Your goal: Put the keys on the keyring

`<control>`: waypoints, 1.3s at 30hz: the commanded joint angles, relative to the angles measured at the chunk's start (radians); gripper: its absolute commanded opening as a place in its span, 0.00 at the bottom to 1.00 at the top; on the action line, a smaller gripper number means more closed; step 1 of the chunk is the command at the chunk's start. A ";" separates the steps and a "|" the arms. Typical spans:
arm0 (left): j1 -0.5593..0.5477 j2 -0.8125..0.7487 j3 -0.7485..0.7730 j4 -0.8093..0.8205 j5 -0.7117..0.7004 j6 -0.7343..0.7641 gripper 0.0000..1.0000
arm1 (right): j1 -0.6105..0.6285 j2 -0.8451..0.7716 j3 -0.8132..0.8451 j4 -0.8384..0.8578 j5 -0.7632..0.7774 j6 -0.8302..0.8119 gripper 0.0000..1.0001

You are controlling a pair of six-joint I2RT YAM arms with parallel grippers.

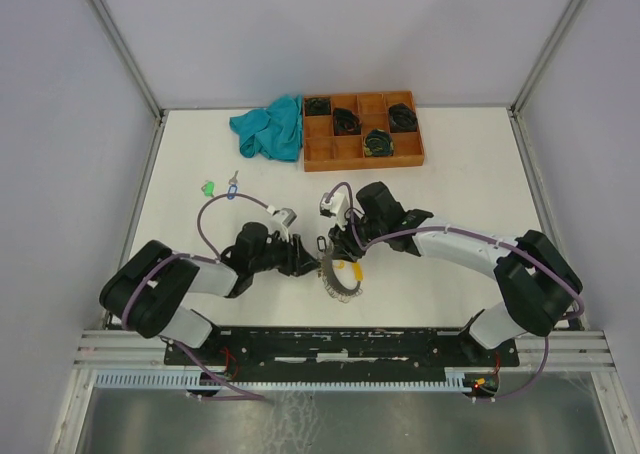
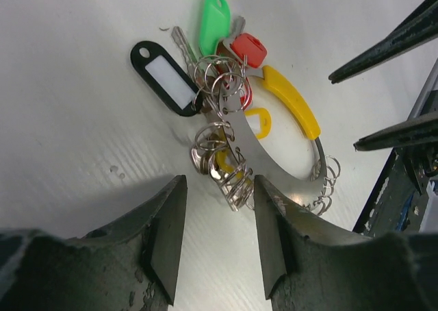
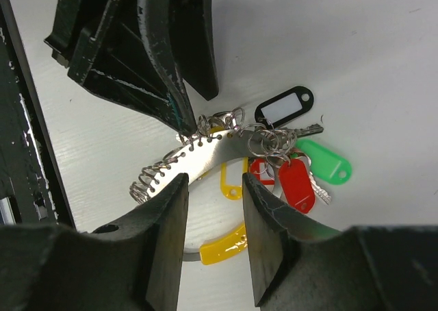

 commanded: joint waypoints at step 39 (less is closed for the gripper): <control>-0.040 -0.014 0.068 -0.006 0.010 0.098 0.34 | 0.069 -0.016 -0.089 0.112 -0.122 -0.364 0.47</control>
